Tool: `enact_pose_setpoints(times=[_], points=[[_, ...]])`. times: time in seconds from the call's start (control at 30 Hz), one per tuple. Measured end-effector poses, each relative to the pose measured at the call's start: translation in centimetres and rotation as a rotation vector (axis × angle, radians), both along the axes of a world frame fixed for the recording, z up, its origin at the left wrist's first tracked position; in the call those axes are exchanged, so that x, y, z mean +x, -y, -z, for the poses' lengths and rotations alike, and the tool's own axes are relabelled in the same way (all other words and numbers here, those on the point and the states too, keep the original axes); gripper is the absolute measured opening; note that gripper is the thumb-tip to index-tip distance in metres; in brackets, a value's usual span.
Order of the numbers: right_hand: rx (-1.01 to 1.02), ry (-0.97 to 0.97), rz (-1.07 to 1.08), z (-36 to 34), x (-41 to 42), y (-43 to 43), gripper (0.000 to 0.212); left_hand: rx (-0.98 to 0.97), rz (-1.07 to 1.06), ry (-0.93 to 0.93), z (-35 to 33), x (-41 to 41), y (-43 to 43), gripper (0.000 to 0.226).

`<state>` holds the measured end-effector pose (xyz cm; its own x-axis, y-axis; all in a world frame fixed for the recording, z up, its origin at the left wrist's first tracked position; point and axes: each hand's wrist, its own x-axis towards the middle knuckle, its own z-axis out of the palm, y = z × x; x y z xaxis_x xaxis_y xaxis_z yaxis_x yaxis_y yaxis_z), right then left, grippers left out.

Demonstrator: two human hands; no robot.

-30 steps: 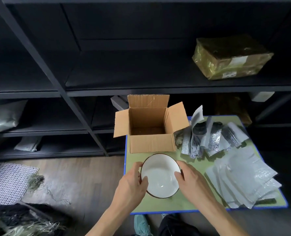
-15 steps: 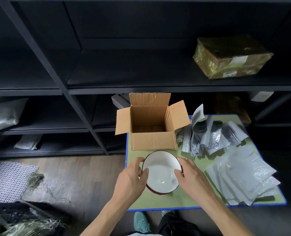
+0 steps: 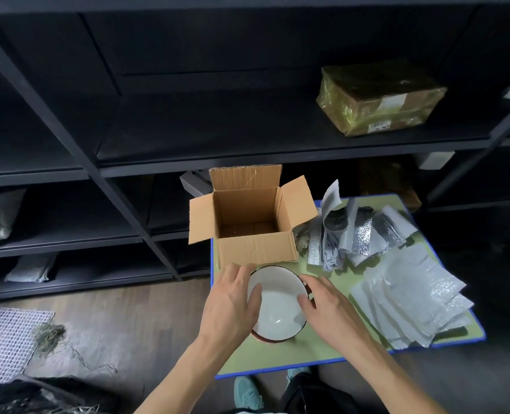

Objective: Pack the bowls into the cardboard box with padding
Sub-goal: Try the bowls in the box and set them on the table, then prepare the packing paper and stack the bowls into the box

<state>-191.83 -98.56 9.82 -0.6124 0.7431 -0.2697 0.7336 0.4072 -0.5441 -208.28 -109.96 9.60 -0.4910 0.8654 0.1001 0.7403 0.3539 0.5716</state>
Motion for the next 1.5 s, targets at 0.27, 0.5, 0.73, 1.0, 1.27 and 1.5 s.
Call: enact_pose_setpoints(times=[0.27, 0.5, 0.73, 1.0, 1.27, 1.5], points=[[0.007, -0.043, 0.031, -0.4, 1.6, -1.8, 0.039, 0.046, 0.109, -0.053, -0.1, 1.6, -2.9, 0.035], [0.021, 0.01, 0.088, -0.1, 5.3, -5.1, 0.041, 0.059, 0.251, -0.07, 0.0, 4.8, -7.2, 0.039], [-0.01, 0.123, 0.197, 1.1, 12.0, -8.3, 0.047, -0.028, 0.435, -0.105, 1.5, 9.8, -13.2, 0.038], [-0.067, 0.207, 0.378, 2.2, 19.6, -11.6, 0.048, -0.272, 0.533, -0.041, 3.8, 15.5, -19.7, 0.046], [-0.077, 0.255, 0.436, 3.6, 22.8, -13.9, 0.044, -0.497, 0.457, -0.053, 5.9, 18.5, -26.0, 0.058], [-0.094, 0.257, 0.408, 4.6, 23.3, -14.7, 0.044, -0.521, 0.353, 0.056, 6.9, 19.4, -28.1, 0.017]])
